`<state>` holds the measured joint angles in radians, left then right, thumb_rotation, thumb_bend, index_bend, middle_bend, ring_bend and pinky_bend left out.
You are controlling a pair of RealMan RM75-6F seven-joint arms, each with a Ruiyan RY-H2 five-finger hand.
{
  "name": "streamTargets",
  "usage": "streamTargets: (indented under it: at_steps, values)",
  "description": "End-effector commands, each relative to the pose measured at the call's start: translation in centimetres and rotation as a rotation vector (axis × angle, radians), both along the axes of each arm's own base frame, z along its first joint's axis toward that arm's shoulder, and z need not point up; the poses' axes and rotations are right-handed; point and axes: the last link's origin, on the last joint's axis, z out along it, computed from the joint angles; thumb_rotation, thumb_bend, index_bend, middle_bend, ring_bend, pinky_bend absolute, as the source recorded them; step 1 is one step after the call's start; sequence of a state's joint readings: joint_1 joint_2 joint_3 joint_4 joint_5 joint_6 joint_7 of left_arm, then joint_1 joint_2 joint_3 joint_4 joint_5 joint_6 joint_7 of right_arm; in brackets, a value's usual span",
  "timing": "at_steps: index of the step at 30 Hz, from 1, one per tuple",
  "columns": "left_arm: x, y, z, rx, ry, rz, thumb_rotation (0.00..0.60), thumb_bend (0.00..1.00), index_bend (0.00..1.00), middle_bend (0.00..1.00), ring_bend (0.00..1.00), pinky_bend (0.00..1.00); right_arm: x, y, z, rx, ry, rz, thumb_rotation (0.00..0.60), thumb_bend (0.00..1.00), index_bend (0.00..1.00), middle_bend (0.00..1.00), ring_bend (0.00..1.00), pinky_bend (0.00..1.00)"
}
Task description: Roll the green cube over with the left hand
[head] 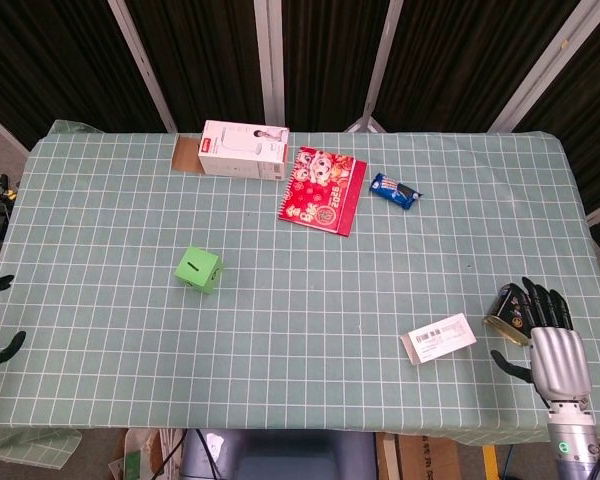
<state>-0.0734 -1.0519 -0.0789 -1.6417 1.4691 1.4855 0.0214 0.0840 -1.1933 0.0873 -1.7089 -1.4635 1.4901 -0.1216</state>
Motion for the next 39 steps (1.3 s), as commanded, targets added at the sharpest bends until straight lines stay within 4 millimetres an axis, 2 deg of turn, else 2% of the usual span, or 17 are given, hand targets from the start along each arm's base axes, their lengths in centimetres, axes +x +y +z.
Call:
streamTargets:
  at_steps: [1,5,8,11,21,29,33,39]
  values:
    - [0.1,0.8,0.0,-0.063,0.038,-0.051,0.6,0.45,0.16,0.46,0.43,0.56,-0.1,-0.1,0.1,-0.004,-0.005,-0.006,0.6,0.19,0.08,0.01,0.0,0.02]
    - [0.8,2.2,0.0,-0.138,0.107,-0.111,0.6,0.59,0.16,0.63,0.6,0.71,-0.3,-0.2,-0.1,0.006,0.002,-0.014,0.6,0.19,0.08,0.01,0.0,0.02]
    - [1.4,3.2,0.0,-0.2,0.144,-0.117,0.6,0.74,0.16,0.73,0.67,0.75,-0.1,-0.1,-0.4,0.013,0.005,-0.012,0.6,0.19,0.08,0.01,0.0,0.02]
    - [2.3,4.5,0.1,-0.25,0.208,-0.107,0.6,0.83,0.16,0.79,0.72,0.78,-0.1,-0.1,-0.6,0.024,0.013,-0.011,0.6,0.18,0.08,0.01,0.0,0.02]
    - [6.8,7.3,-2.1,-0.421,0.358,-0.102,0.6,0.86,0.12,0.81,0.73,0.81,-0.1,-0.2,-1.4,0.052,0.028,-0.021,0.6,0.19,0.08,0.01,0.0,0.02]
    - [10.8,9.7,-4.7,-0.456,0.307,-0.171,0.6,0.86,0.1,0.81,0.73,0.82,-0.2,-0.3,-1.6,0.058,0.033,-0.025,0.6,0.19,0.08,0.01,0.0,0.02]
    - [13.0,11.2,-6.9,-0.507,0.284,-0.197,0.6,0.86,0.1,0.81,0.73,0.82,-0.3,-0.4,-1.7,0.06,0.04,-0.03,0.6,0.18,0.08,0.01,0.0,0.02]
    - [15.3,13.3,-9.3,-0.587,0.243,-0.154,0.6,0.87,0.1,0.81,0.73,0.82,-0.4,-0.4,-1.7,0.059,0.047,-0.037,0.6,0.19,0.08,0.01,0.0,0.02]
